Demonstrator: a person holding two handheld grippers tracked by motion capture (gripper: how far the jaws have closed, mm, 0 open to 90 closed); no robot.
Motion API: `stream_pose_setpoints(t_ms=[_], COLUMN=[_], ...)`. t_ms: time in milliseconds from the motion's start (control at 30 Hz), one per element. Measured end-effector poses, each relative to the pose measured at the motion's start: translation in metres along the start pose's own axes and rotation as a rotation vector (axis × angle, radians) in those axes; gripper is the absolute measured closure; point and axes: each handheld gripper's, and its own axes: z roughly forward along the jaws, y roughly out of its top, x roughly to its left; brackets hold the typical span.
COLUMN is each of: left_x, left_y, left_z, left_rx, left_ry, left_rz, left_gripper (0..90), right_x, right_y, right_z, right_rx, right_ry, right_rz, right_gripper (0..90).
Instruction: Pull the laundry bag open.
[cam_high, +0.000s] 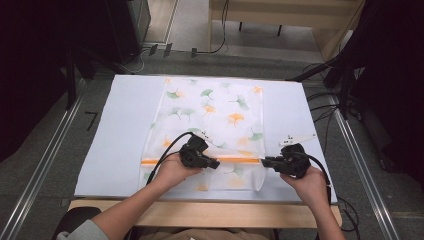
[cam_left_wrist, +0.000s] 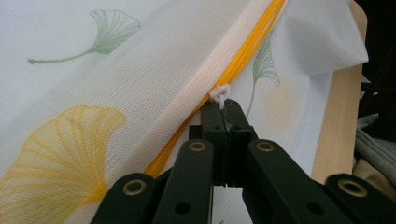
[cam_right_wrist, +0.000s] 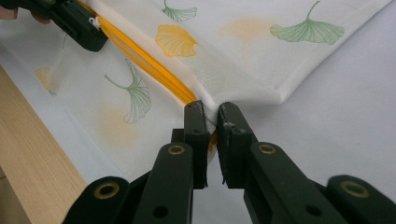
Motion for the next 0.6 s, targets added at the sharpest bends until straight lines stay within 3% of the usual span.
stream_pose_setpoints(t_ms=[600], left_x=[0.0048], left_y=[0.0011], left_z=[-0.0042], left_rx=[-0.006], left_ry=[-0.016], left_rz=[-0.014], left_gripper=[90.0], right_x=[0.0000], right_y=[-0.0005], right_z=[0.0003], right_rx=[-0.004], right_ry=[0.011], right_rz=[-0.004], right_gripper=[84.5])
